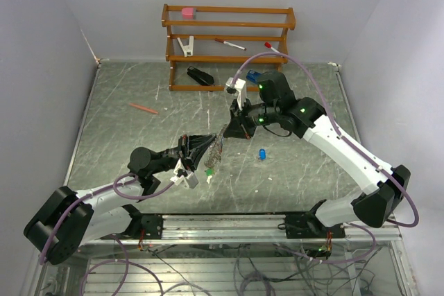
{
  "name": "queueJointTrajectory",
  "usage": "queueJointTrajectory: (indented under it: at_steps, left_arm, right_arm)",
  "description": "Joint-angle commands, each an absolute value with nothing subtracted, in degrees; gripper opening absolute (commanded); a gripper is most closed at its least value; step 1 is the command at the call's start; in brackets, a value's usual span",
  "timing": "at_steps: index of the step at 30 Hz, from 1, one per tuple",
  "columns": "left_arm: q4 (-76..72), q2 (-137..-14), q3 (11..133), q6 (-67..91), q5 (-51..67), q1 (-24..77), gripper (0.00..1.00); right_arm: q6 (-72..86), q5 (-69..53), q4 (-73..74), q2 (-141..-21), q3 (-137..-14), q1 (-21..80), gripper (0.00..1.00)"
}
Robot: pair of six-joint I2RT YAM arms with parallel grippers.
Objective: Put the keys on the keyring
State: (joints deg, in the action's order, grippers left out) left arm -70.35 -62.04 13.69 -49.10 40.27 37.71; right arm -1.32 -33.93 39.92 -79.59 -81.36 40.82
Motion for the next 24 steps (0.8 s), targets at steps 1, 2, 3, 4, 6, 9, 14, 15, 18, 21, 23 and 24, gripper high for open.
queueJointTrajectory:
  at_steps: [1, 2, 3, 4, 6, 9, 14, 15, 18, 21, 23, 24]
  left_arm:
    - [-79.40, -61.73, 16.09, -49.31, 41.19, 38.31, 0.07]
    - [-79.42, -61.78, 16.08, -49.37, 41.21, 38.32, 0.07]
    - [-79.34, -61.82, 16.08, -49.45, 41.20, 38.28, 0.07]
    - [-79.06, -61.82, 16.16, -49.66, 41.30, 38.24, 0.07]
    - [-78.74, -61.82, 16.16, -50.21, 41.39, 38.31, 0.07]
    - [-78.28, -61.83, 16.17, -50.75, 41.44, 38.31, 0.07]
    - [-77.80, -61.90, 16.17, -51.42, 41.57, 38.34, 0.07]
    - [-77.64, -61.83, 16.11, -51.81, 41.57, 38.38, 0.07]
    - [-76.81, -61.75, 16.01, -53.53, 41.21, 38.64, 0.07]
    - [-75.75, -61.69, 16.00, -54.89, 40.81, 38.76, 0.07]
    - [-75.43, -61.80, 16.04, -56.05, 40.56, 38.79, 0.07]
    - [-75.29, -61.96, 15.96, -56.58, 40.47, 38.87, 0.07]
  right_arm:
    - [-0.83, -35.52, 39.67, -80.08, -81.54, 40.50, 0.00]
    - [-0.65, -35.71, 39.78, -79.99, -81.56, 40.56, 0.00]
    - [-0.50, -35.76, 39.77, -79.82, -81.56, 40.57, 0.00]
    - [-0.17, -35.85, 39.78, -79.73, -81.64, 40.58, 0.00]
    - [0.11, -36.24, 39.90, -79.63, -81.85, 40.57, 0.00]
    - [0.69, -37.02, 40.21, -79.65, -82.32, 40.65, 0.00]
    - [2.43, -37.78, 40.52, -79.80, -82.62, 40.62, 0.00]
    - [2.92, -37.77, 40.52, -79.80, -82.62, 40.68, 0.00]
    - [4.57, -37.92, 40.57, -79.83, -82.86, 40.65, 0.00]
    - [6.40, -38.76, 39.90, -79.51, -82.71, 40.68, 0.00]
    - [7.27, -38.84, 39.61, -79.17, -82.68, 40.63, 0.00]
    - [7.62, -38.80, 39.56, -79.04, -82.70, 40.69, 0.00]
